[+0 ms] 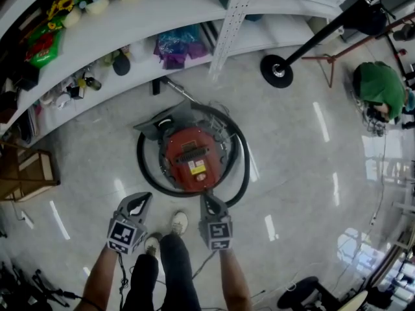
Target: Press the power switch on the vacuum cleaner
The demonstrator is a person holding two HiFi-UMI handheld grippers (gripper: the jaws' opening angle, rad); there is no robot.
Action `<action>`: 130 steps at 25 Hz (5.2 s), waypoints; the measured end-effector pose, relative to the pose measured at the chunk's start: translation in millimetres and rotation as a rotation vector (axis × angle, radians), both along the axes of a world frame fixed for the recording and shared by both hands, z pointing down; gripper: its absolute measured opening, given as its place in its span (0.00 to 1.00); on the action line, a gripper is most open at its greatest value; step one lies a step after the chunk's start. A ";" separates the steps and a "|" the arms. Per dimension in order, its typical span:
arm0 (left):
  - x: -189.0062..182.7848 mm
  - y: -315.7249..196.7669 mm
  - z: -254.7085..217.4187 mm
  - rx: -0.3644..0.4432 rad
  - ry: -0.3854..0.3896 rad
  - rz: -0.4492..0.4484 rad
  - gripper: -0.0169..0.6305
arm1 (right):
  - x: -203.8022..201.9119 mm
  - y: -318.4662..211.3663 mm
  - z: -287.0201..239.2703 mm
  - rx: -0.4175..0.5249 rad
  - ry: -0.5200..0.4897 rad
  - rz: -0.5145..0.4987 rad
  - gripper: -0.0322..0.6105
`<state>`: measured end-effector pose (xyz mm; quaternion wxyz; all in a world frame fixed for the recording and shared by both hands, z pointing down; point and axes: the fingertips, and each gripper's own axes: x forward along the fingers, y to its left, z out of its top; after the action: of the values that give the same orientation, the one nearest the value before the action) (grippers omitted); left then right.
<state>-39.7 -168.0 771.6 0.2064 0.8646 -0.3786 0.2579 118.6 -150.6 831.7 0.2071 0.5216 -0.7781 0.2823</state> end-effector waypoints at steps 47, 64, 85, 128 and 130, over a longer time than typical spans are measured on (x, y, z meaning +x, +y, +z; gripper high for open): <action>6.4 38.6 63.9 -0.083 0.026 -0.012 0.04 | -12.8 -27.3 109.8 -0.061 0.015 -0.036 0.07; 2.2 37.0 64.7 -0.054 0.015 -0.022 0.04 | -12.6 -27.3 112.4 -0.056 0.043 -0.020 0.07; -7.7 32.2 67.1 -0.058 0.014 -0.023 0.04 | -14.1 -25.9 116.0 -0.077 0.047 0.007 0.07; -26.9 26.3 60.2 -0.036 0.005 -0.028 0.04 | -14.5 -25.6 98.4 -0.050 0.016 0.044 0.07; -27.0 28.7 59.7 -0.043 0.009 -0.029 0.04 | -13.3 -25.1 94.7 -0.046 0.016 0.049 0.07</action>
<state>-66.7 -139.3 831.2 0.2307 0.8554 -0.3846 0.2591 105.3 -175.7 926.4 0.2185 0.5379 -0.7566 0.3008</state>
